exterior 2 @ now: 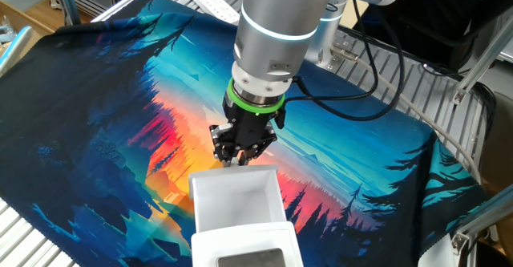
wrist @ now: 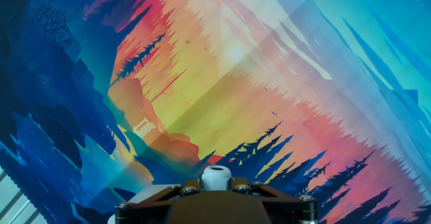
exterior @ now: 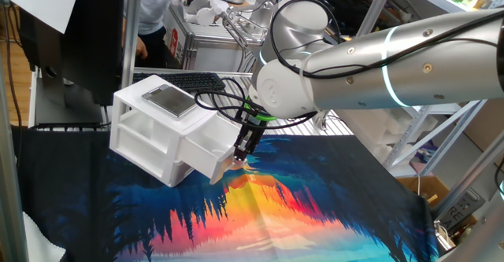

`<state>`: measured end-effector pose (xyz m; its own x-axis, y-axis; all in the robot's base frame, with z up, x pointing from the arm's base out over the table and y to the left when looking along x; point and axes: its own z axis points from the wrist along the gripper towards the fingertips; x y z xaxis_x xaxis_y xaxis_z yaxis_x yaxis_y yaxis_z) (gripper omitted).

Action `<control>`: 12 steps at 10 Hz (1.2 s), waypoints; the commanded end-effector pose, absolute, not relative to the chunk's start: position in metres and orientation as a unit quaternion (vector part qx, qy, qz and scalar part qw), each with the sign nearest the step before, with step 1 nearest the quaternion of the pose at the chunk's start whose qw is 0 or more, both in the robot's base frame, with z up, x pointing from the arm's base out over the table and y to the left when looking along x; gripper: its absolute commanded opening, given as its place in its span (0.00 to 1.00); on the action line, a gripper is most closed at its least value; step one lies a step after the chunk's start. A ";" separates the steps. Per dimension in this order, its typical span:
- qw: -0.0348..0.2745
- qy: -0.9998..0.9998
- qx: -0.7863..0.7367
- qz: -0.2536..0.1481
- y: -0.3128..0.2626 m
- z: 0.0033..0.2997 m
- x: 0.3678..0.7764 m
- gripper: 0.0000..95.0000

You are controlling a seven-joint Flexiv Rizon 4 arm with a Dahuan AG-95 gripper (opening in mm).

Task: Grasp the handle and close the drawer

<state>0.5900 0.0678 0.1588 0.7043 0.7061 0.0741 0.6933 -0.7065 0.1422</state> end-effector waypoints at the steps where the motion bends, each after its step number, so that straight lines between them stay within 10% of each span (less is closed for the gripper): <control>1: 0.051 0.378 0.922 0.064 0.068 0.159 0.591 0.00; 12: 0.044 0.364 0.928 0.064 0.084 0.156 0.594 0.00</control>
<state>0.5952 0.0850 0.1582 0.7276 0.6805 0.0865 0.6697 -0.7320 0.1253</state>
